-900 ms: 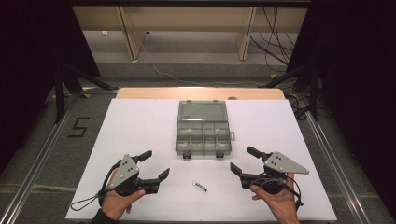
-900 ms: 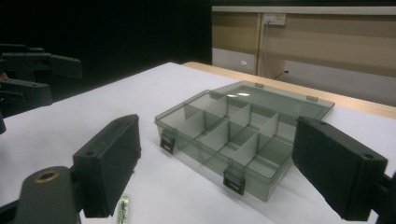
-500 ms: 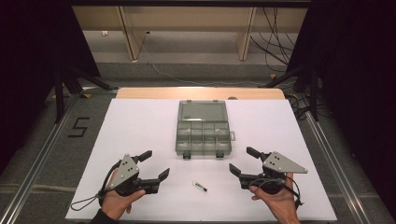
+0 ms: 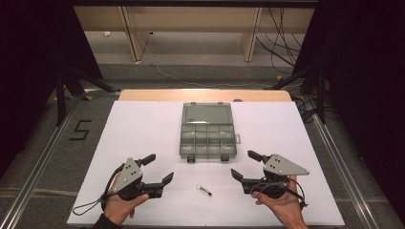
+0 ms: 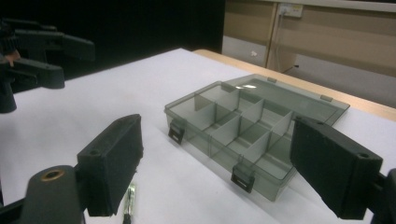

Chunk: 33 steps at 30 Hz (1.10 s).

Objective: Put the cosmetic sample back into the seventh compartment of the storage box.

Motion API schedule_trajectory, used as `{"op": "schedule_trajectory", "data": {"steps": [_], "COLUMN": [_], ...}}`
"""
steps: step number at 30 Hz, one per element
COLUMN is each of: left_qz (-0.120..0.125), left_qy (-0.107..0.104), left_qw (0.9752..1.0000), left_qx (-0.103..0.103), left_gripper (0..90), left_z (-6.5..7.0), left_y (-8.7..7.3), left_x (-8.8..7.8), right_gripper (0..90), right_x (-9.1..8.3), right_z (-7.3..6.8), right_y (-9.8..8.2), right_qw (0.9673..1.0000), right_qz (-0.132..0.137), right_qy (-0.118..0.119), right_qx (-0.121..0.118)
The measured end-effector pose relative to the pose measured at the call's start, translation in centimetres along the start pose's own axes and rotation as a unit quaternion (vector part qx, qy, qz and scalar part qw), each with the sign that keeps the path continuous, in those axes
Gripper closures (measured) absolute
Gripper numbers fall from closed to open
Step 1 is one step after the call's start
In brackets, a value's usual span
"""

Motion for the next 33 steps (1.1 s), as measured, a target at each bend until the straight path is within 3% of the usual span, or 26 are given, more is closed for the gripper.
{"op": "schedule_trajectory", "data": {"steps": [4, 8, 11, 12, 19, 23, 33], "left_qz": [-0.001, -0.001, -0.001, -0.001, 0.000, 0.000, 0.000], "left_qy": [0.001, 0.001, 0.000, 0.000, 0.000, 0.001, 0.000], "left_qw": [1.0000, 1.0000, 1.0000, 1.0000, 1.0000, 1.0000, 1.0000], "left_qx": [0.002, 0.002, 0.001, 0.002, 0.001, 0.002, 0.001], "left_gripper": [15.7, 15.7, 15.7, 15.7, 15.7, 15.7, 15.7], "left_z": [0.0, -0.1, -0.1, -0.1, -0.1, -0.2, -0.2], "left_y": [0.0, 0.0, 0.0, 0.0, 0.0, 0.0, 0.0], "left_x": [0.0, -0.1, 0.0, 0.0, -0.1, -0.1, 0.0], "right_gripper": [18.8, 19.7, 20.7, 20.8, 21.1, 21.3, 23.8], "right_x": [0.4, 0.9, 1.2, 1.5, 2.6, 3.1, 4.6], "right_z": [-0.3, -0.4, -0.5, -0.7, -1.2, -1.4, -2.2], "right_y": [0.1, 0.4, 0.5, 0.6, 0.8, 0.8, 1.1], "right_qw": [0.9998, 0.9988, 0.9980, 0.9969, 0.9927, 0.9918, 0.9837], "right_qz": [-0.013, -0.029, -0.042, -0.058, -0.092, -0.096, -0.138], "right_qy": [0.012, 0.008, 0.015, 0.024, 0.041, 0.044, 0.069], "right_qx": [-0.011, -0.040, -0.043, -0.047, -0.065, -0.072, -0.092]}}
Point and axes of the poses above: each handheld gripper's, and its own axes: x roughly forward along the jaws, y roughly out of its top, z roughly to its right, the point moved 1 cm from there along x, roughly forward along the jaws, and after that the axes turned 7 degrees about -y, right-handed, at the moved point
